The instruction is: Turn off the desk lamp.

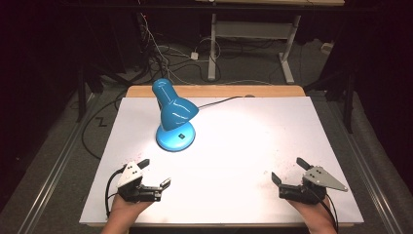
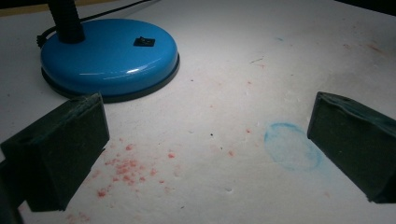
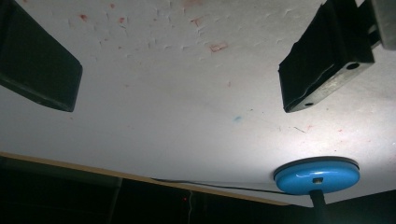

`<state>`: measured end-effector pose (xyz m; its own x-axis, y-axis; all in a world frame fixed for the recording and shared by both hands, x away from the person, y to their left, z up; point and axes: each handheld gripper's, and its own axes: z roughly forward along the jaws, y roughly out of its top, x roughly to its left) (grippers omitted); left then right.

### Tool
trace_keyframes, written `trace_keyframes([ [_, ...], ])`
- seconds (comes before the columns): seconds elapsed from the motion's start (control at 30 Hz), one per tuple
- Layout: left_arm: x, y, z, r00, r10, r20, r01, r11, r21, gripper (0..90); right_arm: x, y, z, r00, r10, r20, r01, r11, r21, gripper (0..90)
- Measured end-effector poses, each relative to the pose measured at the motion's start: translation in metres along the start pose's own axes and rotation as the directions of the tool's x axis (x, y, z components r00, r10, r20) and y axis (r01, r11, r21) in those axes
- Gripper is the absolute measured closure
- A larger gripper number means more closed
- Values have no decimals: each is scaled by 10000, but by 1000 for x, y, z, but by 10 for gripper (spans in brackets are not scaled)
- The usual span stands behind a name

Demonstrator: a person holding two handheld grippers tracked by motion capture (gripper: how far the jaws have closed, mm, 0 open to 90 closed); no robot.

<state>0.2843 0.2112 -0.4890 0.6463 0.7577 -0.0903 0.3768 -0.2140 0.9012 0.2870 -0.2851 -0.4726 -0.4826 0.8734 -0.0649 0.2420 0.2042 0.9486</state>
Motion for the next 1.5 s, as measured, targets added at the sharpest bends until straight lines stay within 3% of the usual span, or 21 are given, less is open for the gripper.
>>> trace_keyframes([
  [0.9,7,-1,-5,9997,-235,120,235,9997,-49,0,2,2,3,9999,-90,-127,89,9999,-50,5],
  [1.5,10,0,-5,9981,-540,294,531,9981,323,30,3,2,3,9997,-103,-225,102,9999,-18,6],
])
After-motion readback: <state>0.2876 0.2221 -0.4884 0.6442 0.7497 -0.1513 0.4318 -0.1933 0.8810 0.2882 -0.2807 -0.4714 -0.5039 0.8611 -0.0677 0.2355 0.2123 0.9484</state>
